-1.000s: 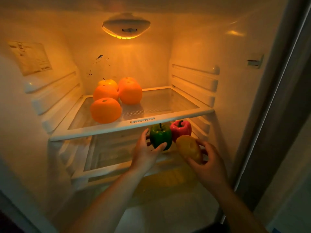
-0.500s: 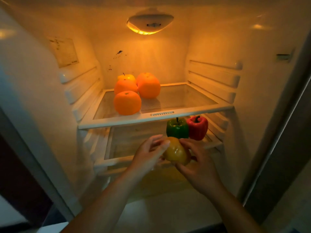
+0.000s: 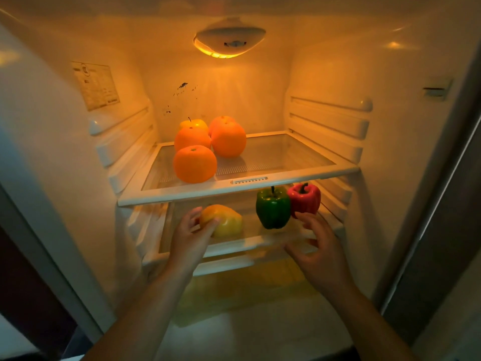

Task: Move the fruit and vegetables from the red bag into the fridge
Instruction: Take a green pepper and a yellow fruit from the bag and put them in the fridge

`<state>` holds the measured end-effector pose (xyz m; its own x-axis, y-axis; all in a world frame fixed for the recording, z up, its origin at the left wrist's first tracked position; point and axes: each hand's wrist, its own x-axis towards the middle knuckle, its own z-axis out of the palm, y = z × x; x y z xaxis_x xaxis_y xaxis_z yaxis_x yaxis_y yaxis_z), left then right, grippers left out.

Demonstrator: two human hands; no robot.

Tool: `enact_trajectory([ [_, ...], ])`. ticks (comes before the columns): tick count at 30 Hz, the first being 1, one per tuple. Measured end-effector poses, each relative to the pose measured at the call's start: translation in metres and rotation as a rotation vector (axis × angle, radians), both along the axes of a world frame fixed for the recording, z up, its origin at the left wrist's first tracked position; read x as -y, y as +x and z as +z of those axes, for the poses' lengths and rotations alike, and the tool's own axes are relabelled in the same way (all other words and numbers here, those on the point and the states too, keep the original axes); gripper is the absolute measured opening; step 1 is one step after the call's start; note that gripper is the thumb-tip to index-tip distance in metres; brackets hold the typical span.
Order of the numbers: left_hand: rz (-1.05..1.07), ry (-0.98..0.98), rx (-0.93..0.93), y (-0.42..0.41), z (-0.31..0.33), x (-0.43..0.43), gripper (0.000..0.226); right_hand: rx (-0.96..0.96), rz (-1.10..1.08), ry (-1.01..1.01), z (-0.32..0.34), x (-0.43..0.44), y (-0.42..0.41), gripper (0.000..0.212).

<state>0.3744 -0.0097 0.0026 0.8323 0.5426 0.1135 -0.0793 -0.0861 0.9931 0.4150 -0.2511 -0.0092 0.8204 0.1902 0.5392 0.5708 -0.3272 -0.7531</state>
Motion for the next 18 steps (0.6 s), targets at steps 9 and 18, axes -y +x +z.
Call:
enact_trajectory([
  [9, -0.068, 0.445, -0.098, 0.019, -0.007, 0.020, 0.054, 0.211, -0.175, -0.273, 0.002, -0.022, 0.035, 0.087],
  [18, 0.015, 0.575, -0.044, 0.037, 0.002, 0.038, 0.063, 0.365, -0.214, -0.333, 0.000, -0.035, 0.052, 0.080],
])
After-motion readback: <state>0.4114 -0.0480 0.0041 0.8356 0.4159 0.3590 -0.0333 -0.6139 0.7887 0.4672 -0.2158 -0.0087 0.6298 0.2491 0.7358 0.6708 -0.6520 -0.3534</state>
